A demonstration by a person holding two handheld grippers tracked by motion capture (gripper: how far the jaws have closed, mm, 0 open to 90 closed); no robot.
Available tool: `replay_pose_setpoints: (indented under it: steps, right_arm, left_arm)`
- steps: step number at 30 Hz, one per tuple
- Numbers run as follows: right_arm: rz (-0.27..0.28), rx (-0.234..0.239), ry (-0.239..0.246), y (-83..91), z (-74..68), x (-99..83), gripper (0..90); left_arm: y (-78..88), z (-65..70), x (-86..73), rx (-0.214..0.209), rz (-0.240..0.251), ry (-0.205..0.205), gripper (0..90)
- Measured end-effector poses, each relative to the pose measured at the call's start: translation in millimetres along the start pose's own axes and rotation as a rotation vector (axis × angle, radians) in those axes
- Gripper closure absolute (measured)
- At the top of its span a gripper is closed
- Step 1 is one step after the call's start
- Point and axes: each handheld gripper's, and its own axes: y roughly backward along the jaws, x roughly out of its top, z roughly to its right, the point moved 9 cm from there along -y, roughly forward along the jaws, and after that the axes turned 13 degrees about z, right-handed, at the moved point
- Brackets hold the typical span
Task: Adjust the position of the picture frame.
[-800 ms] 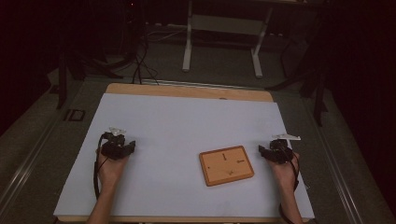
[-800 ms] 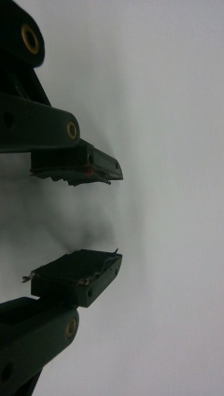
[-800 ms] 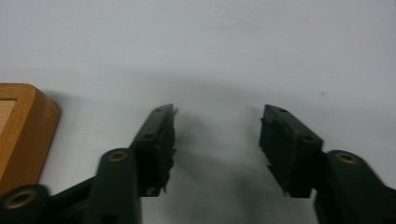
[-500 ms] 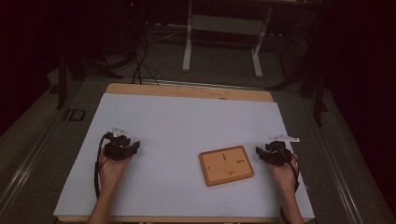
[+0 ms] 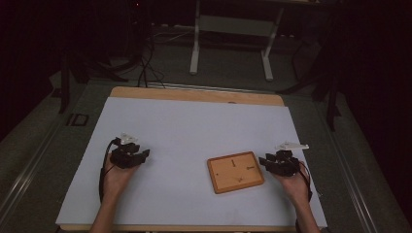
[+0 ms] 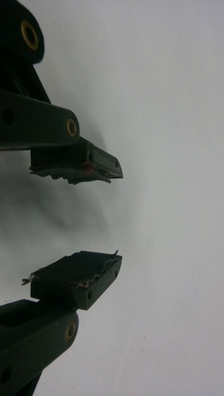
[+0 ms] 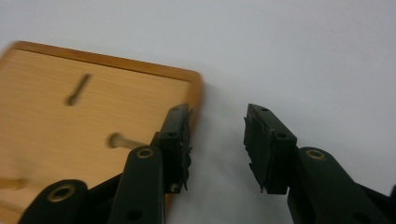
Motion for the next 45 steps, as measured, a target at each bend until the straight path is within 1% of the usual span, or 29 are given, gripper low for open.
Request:
replay_pose_setpoints:
  steps: [2, 4, 7, 10, 15, 17, 21, 22, 23, 24, 25, 26, 29, 32, 35, 36, 39, 45]
  right_arm:
    - [-0.003, 0.028, 0.000, 3.5, -7.0, 1.1, 62.4]
    - [-0.011, 0.058, 0.012, 6.2, -14.6, 1.7, 63.9]
    - [-0.027, 0.091, 0.032, 10.2, -25.9, 2.9, 66.4]
    - [-0.033, 0.139, 0.033, 15.1, -38.0, 4.8, 69.9]
    - [-0.031, 0.221, 0.040, 25.3, -59.9, 6.7, 73.3]
    - [-0.030, 0.250, 0.052, 30.9, -70.0, 9.0, 73.2]
    - [-0.041, 0.280, 0.077, 36.4, -83.4, 12.9, 70.3]
    - [-0.041, 0.280, 0.077, 36.4, -83.4, 12.9, 70.3]
    - [-0.049, 0.286, 0.084, 36.5, -86.6, 12.8, 69.7]
    - [-0.086, 0.299, 0.097, 34.7, -94.6, 9.9, 68.8]
    - [-0.086, 0.299, 0.097, 34.7, -94.6, 9.9, 68.8]
    - [-0.115, 0.300, 0.112, 31.5, -99.1, 6.8, 68.8]
    - [-0.150, 0.283, 0.137, 24.6, -101.3, 2.1, 70.1]
    - [-0.179, 0.263, 0.151, 17.4, -101.6, -3.6, 72.3]
    - [-0.199, 0.255, 0.159, 13.5, -102.7, -7.9, 73.5]
    - [-0.216, 0.244, 0.177, 10.7, -103.5, -11.2, 75.0]
    - [-0.229, 0.232, 0.197, 7.0, -103.9, -14.1, 76.4]
    - [-0.246, 0.220, 0.199, 3.5, -103.7, -18.2, 79.0]
  left_arm:
    - [0.3, 0.0, 0.1, -0.003, 0.001, 0.002, 51.7]
    - [0.4, 0.0, -0.1, -0.005, 0.000, -0.001, 51.5]
    - [0.3, 1.0, 0.2, -0.009, 0.003, -0.003, 51.4]
    - [-0.3, 1.4, -0.4, -0.011, -0.002, -0.007, 51.2]
    - [-1.5, 0.8, -2.1, -0.008, -0.013, -0.010, 51.0]
    - [-1.6, 0.8, -2.3, -0.008, -0.014, -0.011, 50.9]
    - [-2.3, 1.4, -3.1, -0.006, -0.020, -0.015, 50.7]
    - [-2.3, 1.4, -3.1, -0.006, -0.020, -0.015, 50.7]
    - [-2.8, 1.8, -3.7, -0.009, -0.026, -0.022, 50.7]
    - [-3.2, 2.0, -3.9, -0.008, -0.027, -0.023, 50.7]
    - [-3.2, 2.0, -3.9, -0.008, -0.027, -0.023, 50.6]
    - [-3.5, 2.2, -4.3, -0.007, -0.030, -0.024, 50.6]
    - [-3.7, 1.8, -4.6, -0.005, -0.032, -0.026, 50.4]
    - [-3.7, 1.3, -5.4, -0.002, -0.037, -0.026, 50.4]
    - [-3.8, 1.2, -5.5, -0.002, -0.038, -0.027, 50.4]
    - [-3.9, 1.3, -5.8, -0.004, -0.041, -0.031, 50.4]
    - [-4.5, 2.0, -6.2, -0.005, -0.043, -0.034, 50.3]
    - [-4.4, 1.4, -6.4, -0.003, -0.044, -0.034, 50.4]
